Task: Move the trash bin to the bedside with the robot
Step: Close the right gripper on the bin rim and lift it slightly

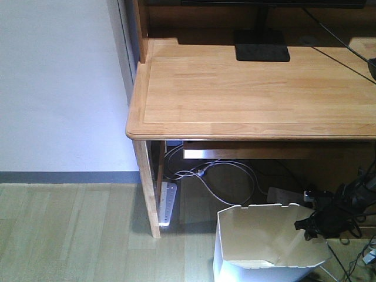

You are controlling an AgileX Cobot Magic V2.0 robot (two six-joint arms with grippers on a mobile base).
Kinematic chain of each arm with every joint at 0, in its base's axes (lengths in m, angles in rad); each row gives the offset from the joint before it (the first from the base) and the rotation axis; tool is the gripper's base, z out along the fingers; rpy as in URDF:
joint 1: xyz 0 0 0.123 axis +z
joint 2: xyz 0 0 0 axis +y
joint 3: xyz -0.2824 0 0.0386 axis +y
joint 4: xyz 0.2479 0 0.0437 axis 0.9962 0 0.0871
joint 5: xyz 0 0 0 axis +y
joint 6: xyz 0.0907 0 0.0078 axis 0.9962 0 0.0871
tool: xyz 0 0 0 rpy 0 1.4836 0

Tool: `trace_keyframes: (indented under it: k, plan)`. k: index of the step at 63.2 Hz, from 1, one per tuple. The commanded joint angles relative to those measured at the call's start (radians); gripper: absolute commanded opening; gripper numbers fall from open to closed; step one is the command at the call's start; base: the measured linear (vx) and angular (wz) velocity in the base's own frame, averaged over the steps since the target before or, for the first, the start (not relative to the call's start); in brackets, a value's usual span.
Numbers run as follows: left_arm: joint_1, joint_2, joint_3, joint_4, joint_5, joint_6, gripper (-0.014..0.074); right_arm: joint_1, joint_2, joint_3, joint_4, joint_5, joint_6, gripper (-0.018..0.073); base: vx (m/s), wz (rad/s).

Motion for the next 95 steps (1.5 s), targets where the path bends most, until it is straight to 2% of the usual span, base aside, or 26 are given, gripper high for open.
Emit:
trace_keyframes:
  k: [1, 8, 15, 24, 33, 40, 44, 50, 57, 67, 87, 95]
  plan:
    - [-0.003, -0.01, 0.029, -0.003, -0.078, -0.009, -0.0006, -0.005, -0.055, -0.009, 0.005, 0.011, -0.028, 0.0167, 0.0, 0.0]
    - [-0.003, -0.01, 0.029, -0.003, -0.078, -0.009, -0.0006, -0.005, -0.055, -0.009, 0.052, 0.029, -0.105, -0.002, 0.0, 0.0]
    - [-0.003, -0.01, 0.029, -0.003, -0.078, -0.009, -0.0006, -0.005, -0.055, -0.009, 0.175, 0.063, -0.238, -0.0013, 0.0, 0.0]
    - [-0.003, -0.01, 0.029, -0.003, -0.078, -0.009, -0.0006, -0.005, -0.055, -0.009, 0.404, 0.132, -0.436, -0.0011, 0.0, 0.0]
    - [-0.003, -0.01, 0.029, -0.003, -0.078, -0.009, -0.0006, -0.006, -0.058, -0.006, 0.677, 0.238, -0.7, -0.0009, 0.0, 0.0]
    - [-0.003, -0.01, 0.029, -0.003, -0.078, -0.009, -0.0006, -0.012, -0.058, -0.006, 0.81, 0.325, -0.815, -0.0006, 0.0, 0.0]
    - [-0.003, -0.01, 0.029, -0.003, -0.078, -0.009, -0.0006, -0.017, -0.06, -0.006, 0.839, 0.353, -0.826, -0.0006, 0.0, 0.0]
    - [-0.003, -0.01, 0.029, -0.003, -0.078, -0.009, -0.0006, -0.017, -0.065, -0.002, 0.83, 0.373, -0.819, -0.0006, 0.0, 0.0]
    - [-0.003, -0.01, 0.029, -0.003, -0.078, -0.009, -0.0006, -0.017, -0.104, 0.059, 0.832, 0.311, -0.843, -0.0006, 0.0, 0.0]
    - [-0.003, -0.01, 0.029, -0.003, -0.078, -0.009, -0.0006, -0.018, -0.191, 0.208, 0.888, 0.16, -0.961, -0.0006, 0.0, 0.0]
    - [-0.003, -0.01, 0.029, -0.003, -0.078, -0.009, -0.0006, -0.02, -0.358, 0.407, 1.088, 0.191, -1.161, -0.0006, 0.0, 0.0]
    - [-0.003, -0.01, 0.029, -0.003, -0.078, -0.009, -0.0006, -0.02, -0.442, 0.485, 1.123, 0.19, -1.195, -0.0006, 0.0, 0.0]
